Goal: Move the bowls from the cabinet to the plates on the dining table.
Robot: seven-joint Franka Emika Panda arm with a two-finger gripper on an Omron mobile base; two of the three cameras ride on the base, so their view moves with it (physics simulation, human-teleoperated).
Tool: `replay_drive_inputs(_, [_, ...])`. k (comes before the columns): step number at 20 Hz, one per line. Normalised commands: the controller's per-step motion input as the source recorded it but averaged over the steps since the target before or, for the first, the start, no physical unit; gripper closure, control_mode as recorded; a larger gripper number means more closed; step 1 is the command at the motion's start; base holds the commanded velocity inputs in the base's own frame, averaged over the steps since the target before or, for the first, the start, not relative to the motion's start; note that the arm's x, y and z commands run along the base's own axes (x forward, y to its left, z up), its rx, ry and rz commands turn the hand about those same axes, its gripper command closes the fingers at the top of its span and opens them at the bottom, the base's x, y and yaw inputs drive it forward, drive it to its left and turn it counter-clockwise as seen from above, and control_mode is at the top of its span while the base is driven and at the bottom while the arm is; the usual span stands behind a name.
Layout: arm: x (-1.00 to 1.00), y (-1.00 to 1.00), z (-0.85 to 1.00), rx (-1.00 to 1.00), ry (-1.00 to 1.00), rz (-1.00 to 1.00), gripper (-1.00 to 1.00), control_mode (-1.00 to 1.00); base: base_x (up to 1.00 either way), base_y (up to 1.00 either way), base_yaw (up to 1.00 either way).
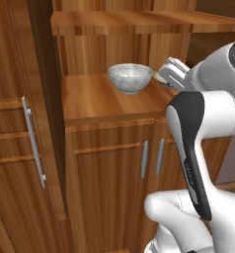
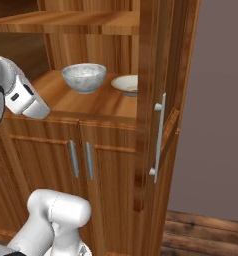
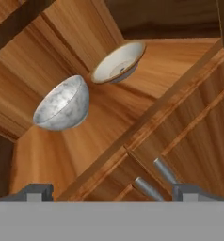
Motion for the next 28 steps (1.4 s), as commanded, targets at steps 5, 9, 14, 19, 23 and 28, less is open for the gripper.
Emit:
replay_drive_inputs(5, [0.04, -0.01, -0.02, 0.26, 0.02, 0.01, -1.0, -1.0, 0.0, 0.0, 0.0])
replay_drive_inputs(9, [0.0, -0.06, -0.01, 0.17, 0.06, 0.06, -1.0, -1.0, 0.0, 0.0, 0.0])
replay_drive_inputs(14, [0.03, 0.0, -0.12, 0.01, 0.12, 0.06, -1.0, -1.0, 0.0, 0.0, 0.0])
replay_drive_inputs(19, [0.21, 0.0, -0.24, 0.03, 0.08, 0.06, -1.0, -1.0, 0.0, 0.0, 0.0])
replay_drive_inputs(23, [0.26, 0.0, -0.1, 0.08, 0.0, 0.03, -1.0, -1.0, 0.0, 0.0, 0.0])
replay_drive_inputs(28, [0.36, 0.0, -0.11, 0.07, 0.0, 0.0, -1.0, -1.0, 0.0, 0.0, 0.0])
